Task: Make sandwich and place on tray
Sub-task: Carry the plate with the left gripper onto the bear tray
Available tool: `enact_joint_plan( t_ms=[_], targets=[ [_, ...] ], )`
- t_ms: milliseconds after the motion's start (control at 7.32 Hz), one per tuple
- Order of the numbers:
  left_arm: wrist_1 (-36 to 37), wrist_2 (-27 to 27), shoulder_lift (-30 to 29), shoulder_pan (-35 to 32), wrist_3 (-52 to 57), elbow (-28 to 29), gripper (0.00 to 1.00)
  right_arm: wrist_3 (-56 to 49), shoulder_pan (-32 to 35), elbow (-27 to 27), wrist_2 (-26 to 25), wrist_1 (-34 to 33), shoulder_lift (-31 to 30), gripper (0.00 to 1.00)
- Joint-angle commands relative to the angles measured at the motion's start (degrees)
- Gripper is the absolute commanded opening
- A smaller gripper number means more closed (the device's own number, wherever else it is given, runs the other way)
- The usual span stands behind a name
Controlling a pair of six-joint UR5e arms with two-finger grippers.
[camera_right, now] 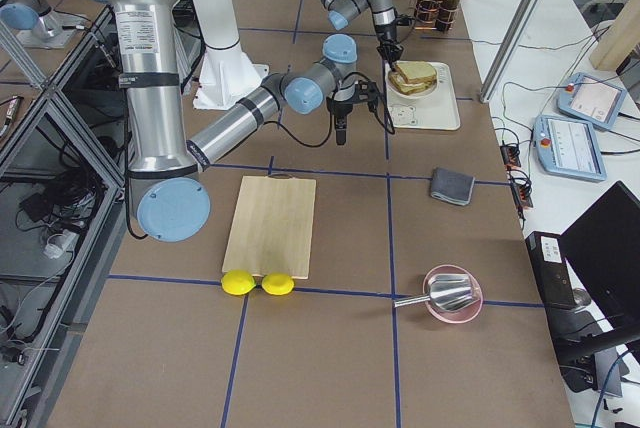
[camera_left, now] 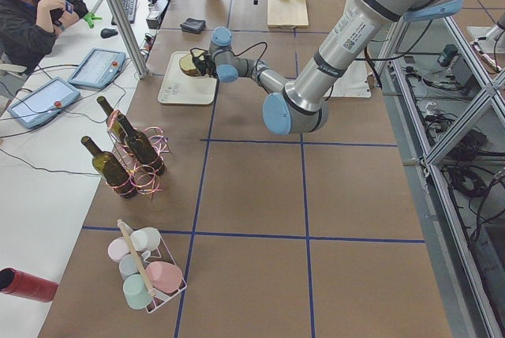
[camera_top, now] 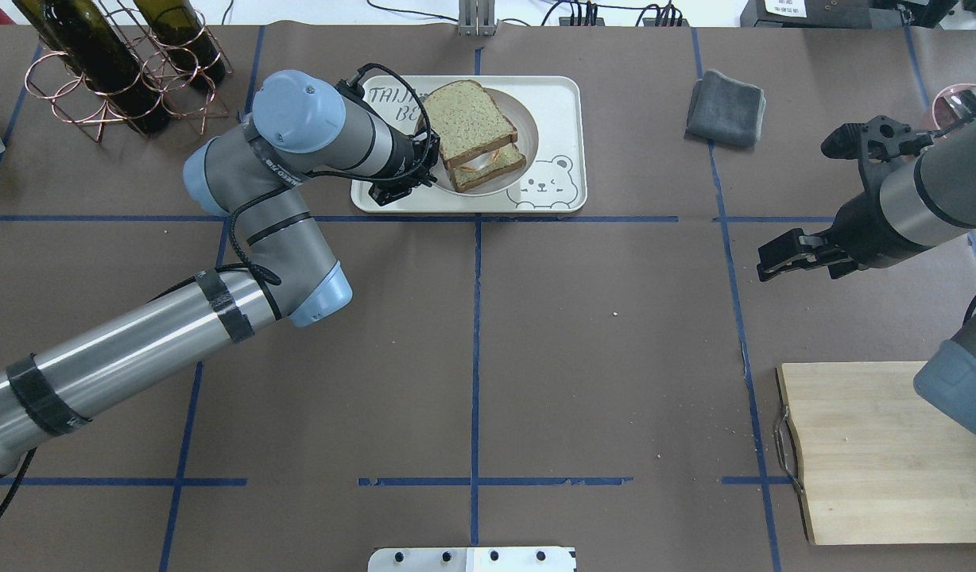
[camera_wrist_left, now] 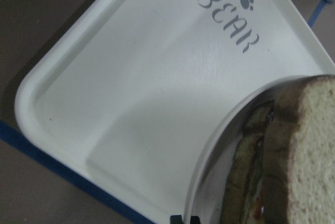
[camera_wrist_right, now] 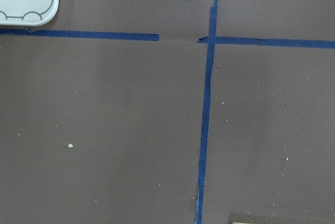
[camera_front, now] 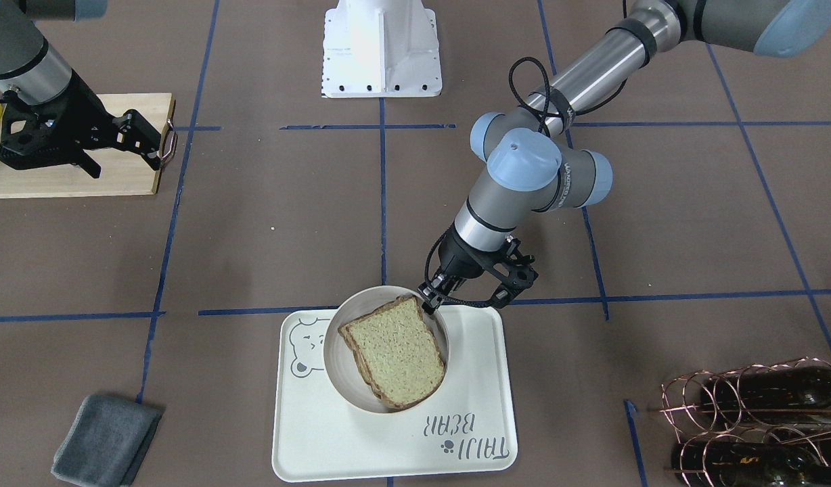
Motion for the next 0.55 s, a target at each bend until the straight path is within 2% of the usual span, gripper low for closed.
enact_joint_plan(
  t_ms=[0,137,410],
  targets=[
    [-4.5,4.0,-2.8,-0.1,-8.2,8.3,0.00,0.0,0.1,0.0,0.1,-0.3,0.0,1.00],
    [-6.5,4.8,-3.1,0.0,-8.9,11.0,0.00,0.0,0.1,0.0,0.1,-0.4,0.1,1.00],
    [-6.6,4.8,-3.5,0.2,-8.8,11.1,0.00,0.0,0.3,0.0,0.1,-0.4,0.3,1.00]
  ],
)
